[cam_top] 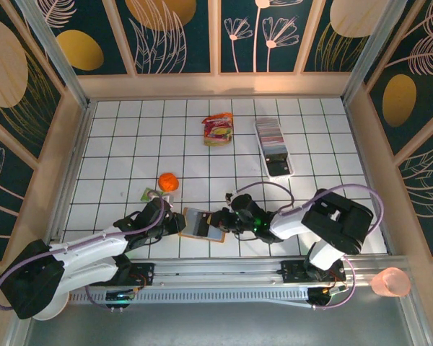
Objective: Put the credit cards into the card holder
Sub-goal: Insert the credit card into the card slot.
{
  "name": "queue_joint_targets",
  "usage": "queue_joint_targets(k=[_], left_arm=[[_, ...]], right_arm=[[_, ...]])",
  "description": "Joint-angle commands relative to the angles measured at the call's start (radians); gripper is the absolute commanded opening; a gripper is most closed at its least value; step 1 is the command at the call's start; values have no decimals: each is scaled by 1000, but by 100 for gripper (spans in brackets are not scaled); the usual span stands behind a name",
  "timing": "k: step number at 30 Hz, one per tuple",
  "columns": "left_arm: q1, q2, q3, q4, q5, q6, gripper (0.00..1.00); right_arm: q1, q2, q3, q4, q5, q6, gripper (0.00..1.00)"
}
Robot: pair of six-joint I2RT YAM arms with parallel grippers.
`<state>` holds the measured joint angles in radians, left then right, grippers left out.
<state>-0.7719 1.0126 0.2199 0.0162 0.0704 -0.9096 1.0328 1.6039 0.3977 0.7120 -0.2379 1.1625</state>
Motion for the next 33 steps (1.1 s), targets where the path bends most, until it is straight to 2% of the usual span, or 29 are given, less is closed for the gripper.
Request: queue_joint_targets(k=[1, 7, 13, 24, 26, 29, 33], left_arm=[[2, 6, -34, -46, 6, -9, 21], [3, -2, -45, -32, 16, -21, 21], [3, -2, -48, -19, 24, -23, 21], [2, -21, -40, -35, 10, -25, 21], [3, -33, -37, -49, -2, -27, 23], [3, -56, -33, -72, -20, -30, 28], [3, -91, -19, -108, -28, -32, 37]], right_arm=[[13, 34, 39, -11, 1, 8, 0], [24, 60, 68, 20, 22, 45, 0], [42, 103, 141, -60, 16, 15, 0], [65, 127, 294, -337, 50, -90, 0], [64, 102, 305, -391, 76, -109, 7], [65, 57, 328, -494, 123, -146, 22], [66, 1, 361, -652, 211, -200, 33]])
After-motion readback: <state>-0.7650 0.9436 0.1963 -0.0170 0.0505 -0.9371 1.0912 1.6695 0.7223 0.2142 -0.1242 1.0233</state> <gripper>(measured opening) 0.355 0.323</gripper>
